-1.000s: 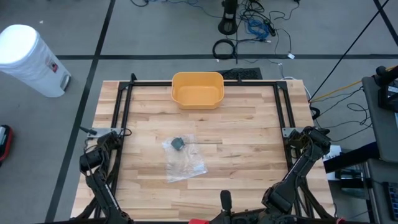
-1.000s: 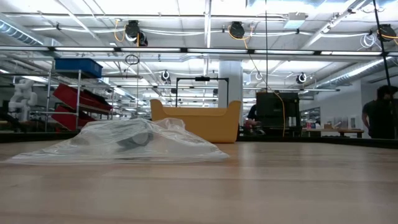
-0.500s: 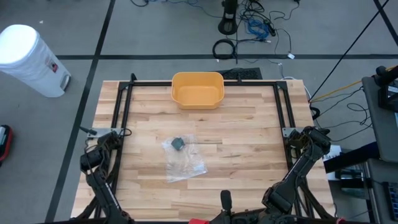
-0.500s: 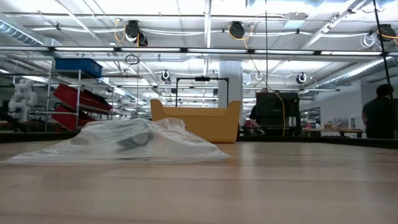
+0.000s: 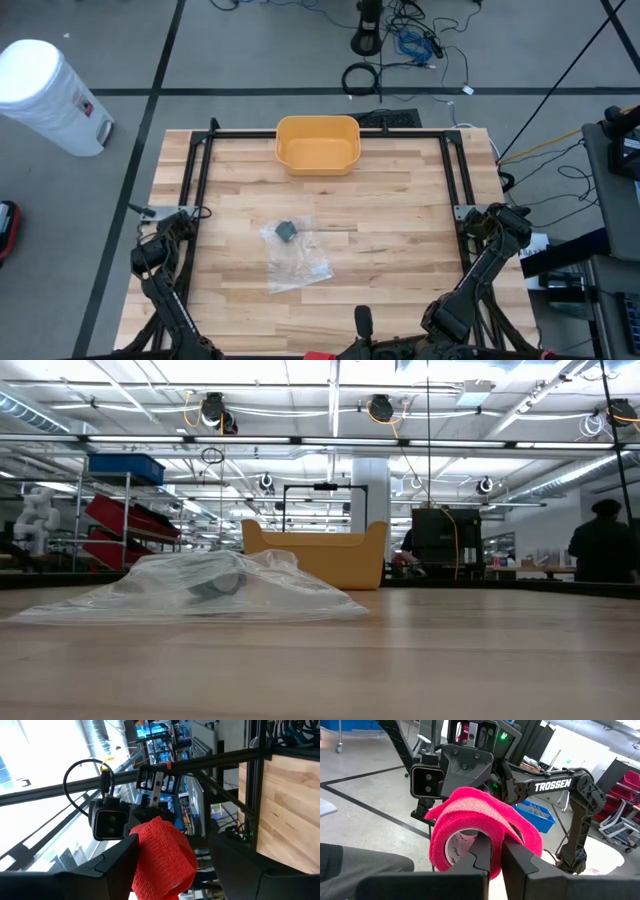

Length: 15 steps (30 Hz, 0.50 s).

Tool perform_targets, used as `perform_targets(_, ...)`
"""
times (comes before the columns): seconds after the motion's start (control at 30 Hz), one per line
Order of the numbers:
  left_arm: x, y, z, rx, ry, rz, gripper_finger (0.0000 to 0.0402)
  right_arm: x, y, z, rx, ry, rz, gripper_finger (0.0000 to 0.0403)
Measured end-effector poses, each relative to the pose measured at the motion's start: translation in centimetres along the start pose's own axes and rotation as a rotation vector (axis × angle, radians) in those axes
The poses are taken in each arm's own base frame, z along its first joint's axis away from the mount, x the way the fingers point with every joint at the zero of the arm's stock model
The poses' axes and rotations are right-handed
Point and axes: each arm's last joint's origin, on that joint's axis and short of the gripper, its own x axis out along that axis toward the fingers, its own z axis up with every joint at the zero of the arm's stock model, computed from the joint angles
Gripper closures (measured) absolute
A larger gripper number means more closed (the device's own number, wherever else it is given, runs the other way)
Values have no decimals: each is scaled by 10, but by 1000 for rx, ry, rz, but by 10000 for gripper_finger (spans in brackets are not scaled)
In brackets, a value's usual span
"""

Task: Roll bandage
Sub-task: Roll the red bandage

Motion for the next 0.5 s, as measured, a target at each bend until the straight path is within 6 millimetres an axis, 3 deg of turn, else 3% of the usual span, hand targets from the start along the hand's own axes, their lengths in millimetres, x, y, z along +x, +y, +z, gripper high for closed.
perform_targets(0.5, -5, 4, 0, 27, 20, -1, 226, 0, 0, 0, 0, 0, 1, 385)
